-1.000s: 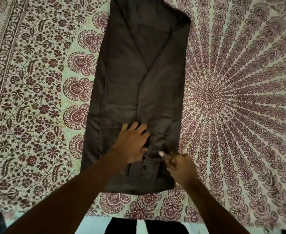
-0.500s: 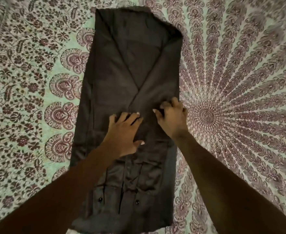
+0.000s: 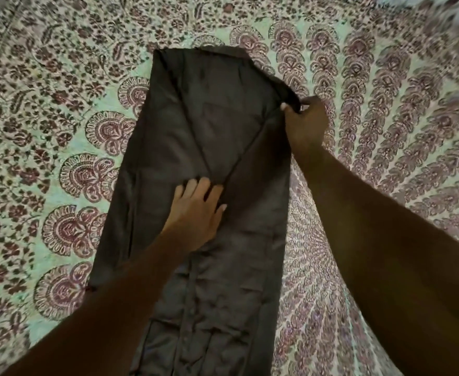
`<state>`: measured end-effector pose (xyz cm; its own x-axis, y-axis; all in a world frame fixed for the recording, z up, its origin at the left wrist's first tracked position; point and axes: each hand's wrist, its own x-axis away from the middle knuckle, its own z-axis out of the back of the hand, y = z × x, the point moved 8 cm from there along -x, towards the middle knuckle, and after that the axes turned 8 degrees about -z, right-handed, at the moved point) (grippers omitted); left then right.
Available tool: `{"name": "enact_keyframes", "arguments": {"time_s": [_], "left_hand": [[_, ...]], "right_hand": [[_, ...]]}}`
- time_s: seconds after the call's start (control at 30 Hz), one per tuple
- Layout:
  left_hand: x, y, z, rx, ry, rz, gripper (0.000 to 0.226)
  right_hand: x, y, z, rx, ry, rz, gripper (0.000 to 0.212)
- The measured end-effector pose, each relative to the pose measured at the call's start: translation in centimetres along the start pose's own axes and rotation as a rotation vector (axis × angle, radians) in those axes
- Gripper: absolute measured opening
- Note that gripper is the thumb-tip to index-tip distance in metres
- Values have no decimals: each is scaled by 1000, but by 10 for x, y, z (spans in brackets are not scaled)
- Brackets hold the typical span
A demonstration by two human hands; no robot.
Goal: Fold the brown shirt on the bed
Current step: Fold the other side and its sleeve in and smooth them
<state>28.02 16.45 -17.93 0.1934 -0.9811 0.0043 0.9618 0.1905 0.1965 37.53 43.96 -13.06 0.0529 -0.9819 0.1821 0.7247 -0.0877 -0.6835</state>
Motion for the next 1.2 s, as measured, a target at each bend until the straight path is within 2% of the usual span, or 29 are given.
{"name": "enact_keyframes", "arguments": {"time_s": [0.27, 0.47, 0.9, 1.0, 1.1, 1.2], "left_hand": [[3, 0, -3, 7, 23, -33, 42], [3, 0, -8, -5, -16, -48, 42], [3, -1, -9, 4, 27, -59, 38], [3, -1, -6, 24, 52, -58, 34], [3, -1, -5, 43, 51, -53, 34], [3, -2, -4, 48, 51, -42, 35]], "right_hand": [[-50, -25, -38, 15, -18, 4, 34], [-68, -33, -46, -146, 10, -41, 22], [-79, -4, -40, -119, -49, -106, 35], [-75, -13, -42, -137, -95, -36, 42], [-69, -12, -45, -149, -136, -48, 35], [-68, -1, -37, -257, -54, -100, 30]]}}
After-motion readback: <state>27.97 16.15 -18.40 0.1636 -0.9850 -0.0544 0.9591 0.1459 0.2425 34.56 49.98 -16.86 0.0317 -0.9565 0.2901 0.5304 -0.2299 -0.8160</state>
